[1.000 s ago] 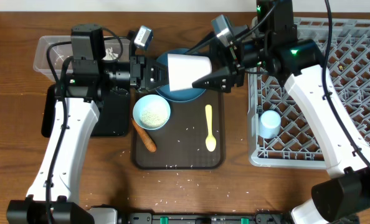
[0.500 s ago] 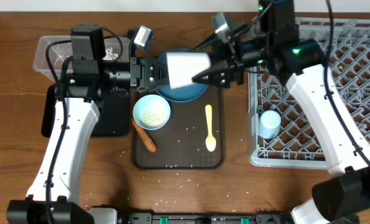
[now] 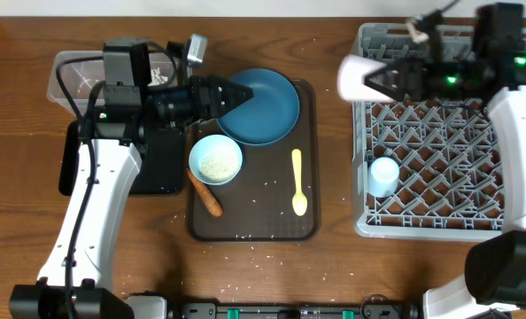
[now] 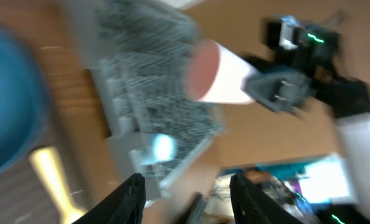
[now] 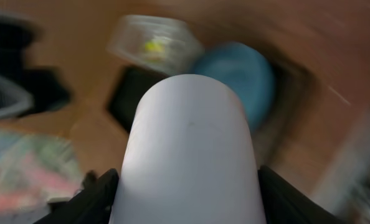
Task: Sort waste into correct bins and load items into the dishwasher rack
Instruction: 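Place the pink cup into the dish rack with the right gripper, then reach the right gripper to the blue plate and grasp its rim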
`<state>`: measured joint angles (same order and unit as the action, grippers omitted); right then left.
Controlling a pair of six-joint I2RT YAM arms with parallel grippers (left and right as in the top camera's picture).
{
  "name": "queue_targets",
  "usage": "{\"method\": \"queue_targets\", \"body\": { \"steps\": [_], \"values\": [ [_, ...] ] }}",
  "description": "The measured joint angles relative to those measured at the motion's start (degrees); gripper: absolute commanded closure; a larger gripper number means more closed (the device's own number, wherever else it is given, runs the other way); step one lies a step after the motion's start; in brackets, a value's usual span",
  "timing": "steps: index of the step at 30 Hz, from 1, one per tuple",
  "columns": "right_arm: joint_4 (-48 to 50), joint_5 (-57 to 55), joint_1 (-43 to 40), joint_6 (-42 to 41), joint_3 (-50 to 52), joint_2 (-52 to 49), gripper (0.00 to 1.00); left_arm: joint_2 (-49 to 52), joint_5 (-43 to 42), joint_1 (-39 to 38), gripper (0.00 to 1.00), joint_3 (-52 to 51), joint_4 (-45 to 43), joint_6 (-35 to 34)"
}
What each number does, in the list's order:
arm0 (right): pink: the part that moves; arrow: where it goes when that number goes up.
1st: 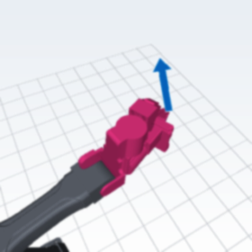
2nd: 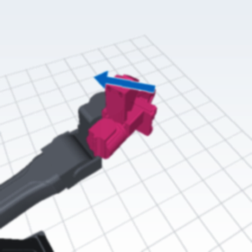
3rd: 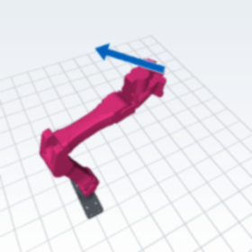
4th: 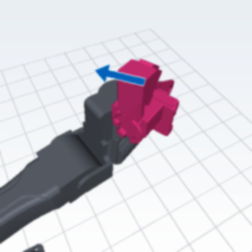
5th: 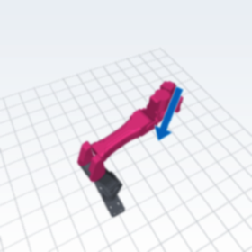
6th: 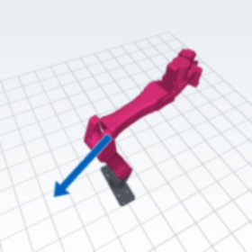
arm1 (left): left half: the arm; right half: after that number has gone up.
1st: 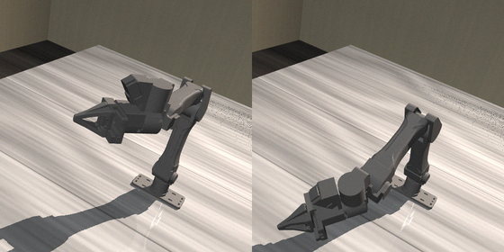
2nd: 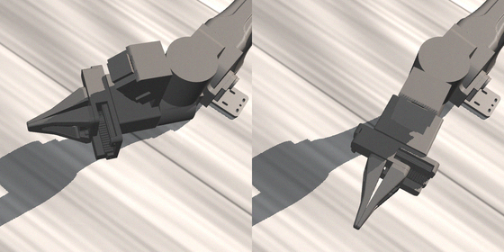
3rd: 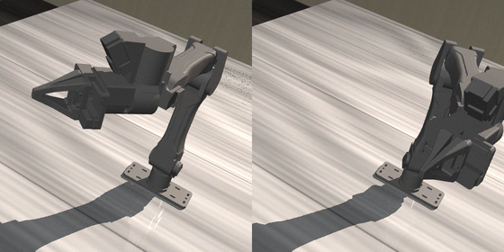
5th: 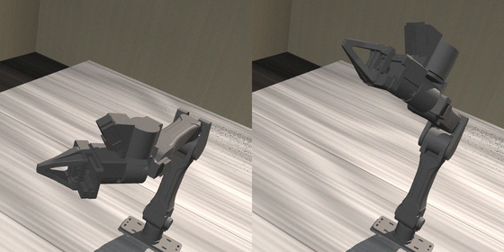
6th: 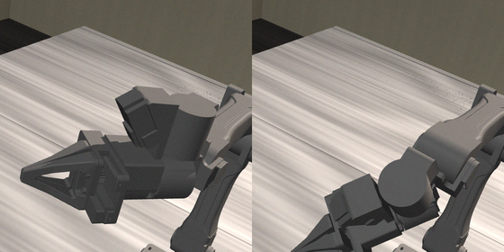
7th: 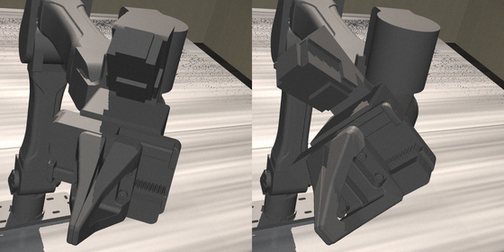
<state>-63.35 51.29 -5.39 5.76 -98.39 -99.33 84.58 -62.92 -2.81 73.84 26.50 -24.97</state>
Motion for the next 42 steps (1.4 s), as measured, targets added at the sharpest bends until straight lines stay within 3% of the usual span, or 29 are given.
{"method": "queue_targets", "body": {
  "steps": [9, 14, 28, 29, 32, 33, 42],
  "values": [
    [-17.88, -34.71, -2.38, -7.91, -0.74, 5.29, 0.37, 0.02, 39.17, -0.13, 0.54, 0.0, 17.59, 1.66],
    [-23.39, -48.57, -2.38, -12.55, -0.7, 6.78, 0.36, 0.02, 50.12, -0.13, 0.54, 0.0, 20.24, 1.92],
    [-8.15, -55.84, -2.43, -17.38, 21.33, 6.51, 0.35, 0.02, 55.84, -0.13, 0.53, 0.0, 21.09, 2.36],
    [-8.0, -55.84, -2.51, -17.51, 21.57, 6.49, 0.32, 0.02, 55.84, -0.13, 0.54, 0.0, 21.09, 2.36],
    [-7.5, -55.91, -2.75, -18.36, 21.64, 6.49, 0.04, 0.02, 55.84, -0.13, 0.54, 0.0, 21.09, 2.36],
    [-7.54, -55.91, -3.02, -18.51, 21.64, 6.49, 0.01, 0.02, 55.84, -0.13, 0.54, 0.0, 21.09, 2.36],
    [-8.9, -53.81, -3.54, -18.47, 20.0, 6.43, 0.01, 0.02, 56.06, -2.1, 0.52, 0.0, 20.15, 3.63]
  ]
}}
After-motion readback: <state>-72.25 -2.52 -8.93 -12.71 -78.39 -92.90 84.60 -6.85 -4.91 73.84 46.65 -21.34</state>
